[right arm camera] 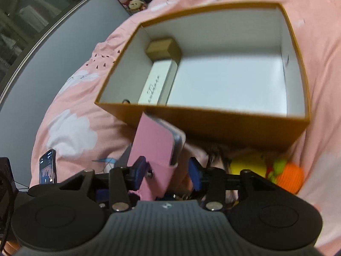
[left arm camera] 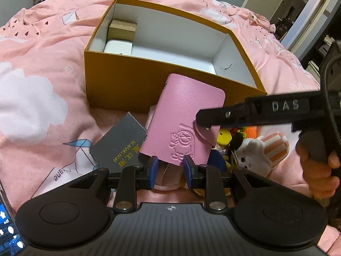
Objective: Organize objects
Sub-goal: 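Grasp the pink card wallet with the right gripper and lift it, then grasp the pink pouch with the left gripper while the right gripper carries the wallet toward the box, then lower the pink wallet into the box with the right gripper while the left gripper carries the pouch, then open the right gripper to release the pink wallet inside the box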
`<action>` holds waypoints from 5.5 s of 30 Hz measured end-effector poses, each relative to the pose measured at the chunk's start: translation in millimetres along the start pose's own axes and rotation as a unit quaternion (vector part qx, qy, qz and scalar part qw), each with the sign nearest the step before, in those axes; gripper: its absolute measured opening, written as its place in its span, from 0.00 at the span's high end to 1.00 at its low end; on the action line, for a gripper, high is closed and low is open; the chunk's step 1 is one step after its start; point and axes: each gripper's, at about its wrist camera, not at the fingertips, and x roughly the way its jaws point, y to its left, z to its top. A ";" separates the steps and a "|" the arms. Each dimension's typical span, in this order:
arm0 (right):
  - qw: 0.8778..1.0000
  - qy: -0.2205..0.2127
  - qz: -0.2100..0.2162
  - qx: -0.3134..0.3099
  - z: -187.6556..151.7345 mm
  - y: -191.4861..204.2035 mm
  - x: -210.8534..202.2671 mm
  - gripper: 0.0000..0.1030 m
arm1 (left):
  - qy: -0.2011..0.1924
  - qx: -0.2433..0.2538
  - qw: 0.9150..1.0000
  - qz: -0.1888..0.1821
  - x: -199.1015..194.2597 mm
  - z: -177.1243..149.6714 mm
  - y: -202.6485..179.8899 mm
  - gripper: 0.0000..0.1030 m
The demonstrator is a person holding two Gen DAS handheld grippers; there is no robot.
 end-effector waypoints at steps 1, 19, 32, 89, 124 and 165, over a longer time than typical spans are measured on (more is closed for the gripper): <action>1.000 0.003 0.002 0.007 -2.1 -0.9 1.8 0.50 | 0.000 -0.001 1.000 -0.001 0.1 -0.2 0.4 0.69; 0.997 -0.080 0.001 -0.005 -5.1 -5.6 -68.2 0.80 | -0.013 0.082 0.996 0.010 -14.3 3.5 -15.6 0.64; 0.986 -0.154 -0.067 -0.002 -7.5 -27.8 -115.4 0.81 | 0.012 0.189 0.980 0.059 29.5 18.6 -61.8 0.49; 0.977 -0.198 0.005 -0.076 41.9 10.3 -128.0 0.83 | -0.192 0.055 0.980 -0.026 -93.2 90.4 -58.5 0.74; 0.988 0.070 0.046 0.128 129.4 -47.3 112.1 0.82 | -0.115 0.040 0.992 0.019 -12.3 168.6 13.7 0.74; 0.998 0.004 -0.055 0.042 132.6 -65.7 55.1 0.59 | 0.035 0.004 0.984 -0.176 68.6 168.3 10.1 0.74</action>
